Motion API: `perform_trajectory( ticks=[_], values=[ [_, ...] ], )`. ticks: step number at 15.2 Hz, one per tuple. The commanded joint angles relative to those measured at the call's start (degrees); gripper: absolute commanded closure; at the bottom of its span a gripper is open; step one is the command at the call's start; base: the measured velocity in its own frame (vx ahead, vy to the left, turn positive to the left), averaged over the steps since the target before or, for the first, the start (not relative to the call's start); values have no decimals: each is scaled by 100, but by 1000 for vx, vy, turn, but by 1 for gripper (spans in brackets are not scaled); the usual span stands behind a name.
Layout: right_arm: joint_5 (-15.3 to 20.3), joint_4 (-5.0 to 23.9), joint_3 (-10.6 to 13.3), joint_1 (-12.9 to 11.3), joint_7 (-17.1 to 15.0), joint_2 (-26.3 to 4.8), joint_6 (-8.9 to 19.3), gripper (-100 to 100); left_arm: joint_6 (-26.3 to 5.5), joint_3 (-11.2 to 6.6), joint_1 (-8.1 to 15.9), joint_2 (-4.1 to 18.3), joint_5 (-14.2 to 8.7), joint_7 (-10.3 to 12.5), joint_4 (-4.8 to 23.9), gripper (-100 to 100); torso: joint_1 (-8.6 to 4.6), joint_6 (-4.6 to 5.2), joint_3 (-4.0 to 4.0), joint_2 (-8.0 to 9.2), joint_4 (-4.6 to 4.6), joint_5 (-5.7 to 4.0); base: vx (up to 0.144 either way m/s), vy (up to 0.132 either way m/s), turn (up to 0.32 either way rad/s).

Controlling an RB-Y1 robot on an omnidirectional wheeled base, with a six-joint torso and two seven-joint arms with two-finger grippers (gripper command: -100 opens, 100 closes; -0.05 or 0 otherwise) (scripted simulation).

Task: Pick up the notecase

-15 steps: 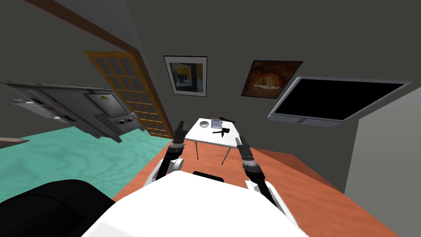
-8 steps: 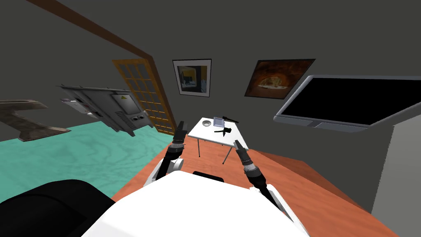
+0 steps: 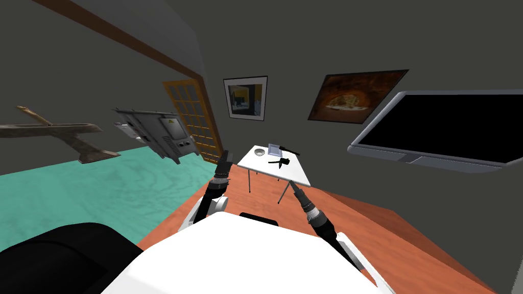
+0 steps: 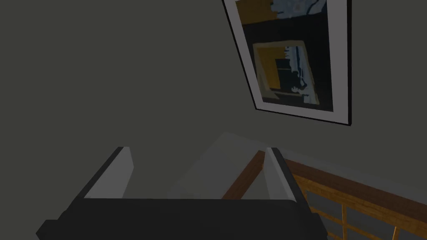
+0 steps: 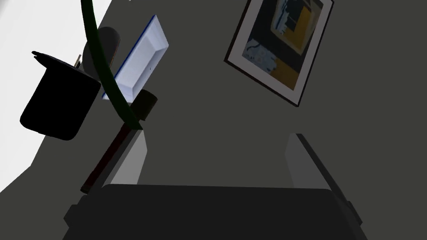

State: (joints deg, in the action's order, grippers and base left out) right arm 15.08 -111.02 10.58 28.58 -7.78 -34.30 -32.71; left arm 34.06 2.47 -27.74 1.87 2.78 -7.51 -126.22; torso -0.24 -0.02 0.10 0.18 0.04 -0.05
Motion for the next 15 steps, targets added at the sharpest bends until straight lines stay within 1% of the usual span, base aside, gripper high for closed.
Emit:
perform_trajectory(
  ticks=[1,2,3,5,6,7,8,9,11,12,14,15],
  values=[
    [83,156,66,0,8,-286,-69,-100,0,0,0,0,0,0,0,0,0,0,0,0,0,0,-55,-38,193],
    [83,156,66,0,8,-312,-69,-100,0,0,0,0,0,0,0,0,-1,0,0,0,0,-1,-45,-30,71],
    [189,348,142,10,0,-517,-150,-100,0,0,-1,0,0,0,0,0,0,2,-1,-2,0,0,-55,-35,171],
    [189,348,142,10,0,-683,-150,-100,0,0,0,0,0,0,0,0,-2,0,0,0,0,0,-53,-29,143],
    [295,544,219,19,-6,-883,-233,-100,0,0,-1,0,0,0,0,0,1,2,-1,-2,0,0,-60,-17,209],
    [295,544,219,19,-6,-1008,-233,-100,0,0,0,0,0,0,0,0,4,-2,0,0,0,0,-67,-24,216],
    [295,544,219,19,-6,-1059,-233,-100,0,0,0,0,0,0,0,0,3,-1,0,1,0,1,-47,-22,79],
    [402,741,298,27,-13,-1240,-316,-100,0,0,-1,0,0,0,0,0,3,2,-1,-2,0,0,-48,-22,225],
    [402,742,298,27,-13,-1440,-316,-100,0,0,0,0,0,0,0,0,1,0,-3,-6,-1,0,-38,-26,153],
    [508,942,377,35,-18,-1586,-398,-100,0,-1,-1,0,0,0,0,0,0,3,-5,-9,-1,0,-43,-24,198],
    [508,942,377,35,-18,-1823,-398,-100,0,0,0,0,0,0,0,0,0,-1,-4,-8,-1,0,-41,-27,146],
    [614,1142,457,42,-22,-1973,-480,-100,0,-1,-1,0,0,0,0,0,0,2,-5,-10,-2,0,-36,-30,191]
  ],
)
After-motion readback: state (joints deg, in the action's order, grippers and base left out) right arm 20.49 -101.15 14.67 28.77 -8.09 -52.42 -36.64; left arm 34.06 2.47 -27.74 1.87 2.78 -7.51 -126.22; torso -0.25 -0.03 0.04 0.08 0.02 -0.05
